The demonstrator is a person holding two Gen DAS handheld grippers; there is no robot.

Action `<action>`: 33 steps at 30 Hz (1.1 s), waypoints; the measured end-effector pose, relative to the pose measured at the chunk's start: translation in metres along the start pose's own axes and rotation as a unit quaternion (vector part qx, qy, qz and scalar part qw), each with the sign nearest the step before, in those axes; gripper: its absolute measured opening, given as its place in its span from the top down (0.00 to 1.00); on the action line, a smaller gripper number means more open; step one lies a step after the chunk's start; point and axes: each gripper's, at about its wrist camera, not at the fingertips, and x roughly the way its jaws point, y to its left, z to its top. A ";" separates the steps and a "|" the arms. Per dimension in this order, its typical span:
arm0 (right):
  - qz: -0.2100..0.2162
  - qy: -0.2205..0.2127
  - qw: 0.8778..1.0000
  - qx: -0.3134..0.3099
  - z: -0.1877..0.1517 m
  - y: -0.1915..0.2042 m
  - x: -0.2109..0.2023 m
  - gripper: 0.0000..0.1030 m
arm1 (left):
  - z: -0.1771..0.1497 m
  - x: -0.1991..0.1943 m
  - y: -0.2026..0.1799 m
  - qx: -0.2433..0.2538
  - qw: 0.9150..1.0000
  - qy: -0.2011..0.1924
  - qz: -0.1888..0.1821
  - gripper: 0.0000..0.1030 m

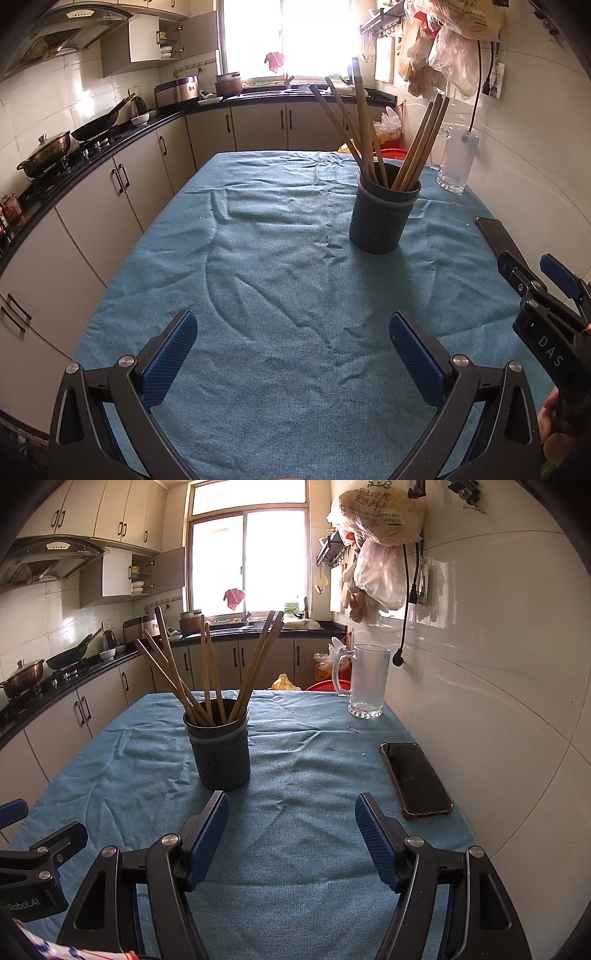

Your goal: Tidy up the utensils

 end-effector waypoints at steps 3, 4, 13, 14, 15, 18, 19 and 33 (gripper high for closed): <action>-0.001 0.000 1.000 -0.001 -0.001 0.001 0.000 0.27 | -0.001 0.001 -0.001 0.001 1.000 0.001 -0.002 0.00; -0.001 0.000 1.000 -0.001 0.000 0.000 0.000 0.27 | -0.001 0.001 -0.001 0.002 1.000 0.002 -0.002 0.00; -0.005 -0.008 1.000 -0.007 -0.001 0.002 -0.001 0.27 | -0.001 0.003 -0.001 0.003 1.000 0.005 -0.007 0.00; -0.006 -0.007 1.000 -0.007 -0.001 0.002 0.000 0.27 | -0.001 0.003 -0.001 0.003 1.000 0.005 -0.008 0.00; -0.007 -0.007 1.000 -0.008 -0.001 0.002 0.000 0.27 | -0.001 0.004 -0.001 0.003 1.000 0.005 -0.007 0.00; -0.010 -0.007 1.000 -0.011 0.000 0.001 0.002 0.27 | 0.000 0.004 0.000 0.003 1.000 0.005 -0.007 0.00; -0.011 -0.008 1.000 -0.013 0.001 0.001 0.002 0.27 | 0.000 0.005 0.000 0.002 1.000 0.006 -0.006 0.00; -0.004 -0.012 0.999 -0.030 0.009 0.007 0.009 0.26 | 0.003 0.015 -0.004 0.012 1.000 0.012 -0.009 0.00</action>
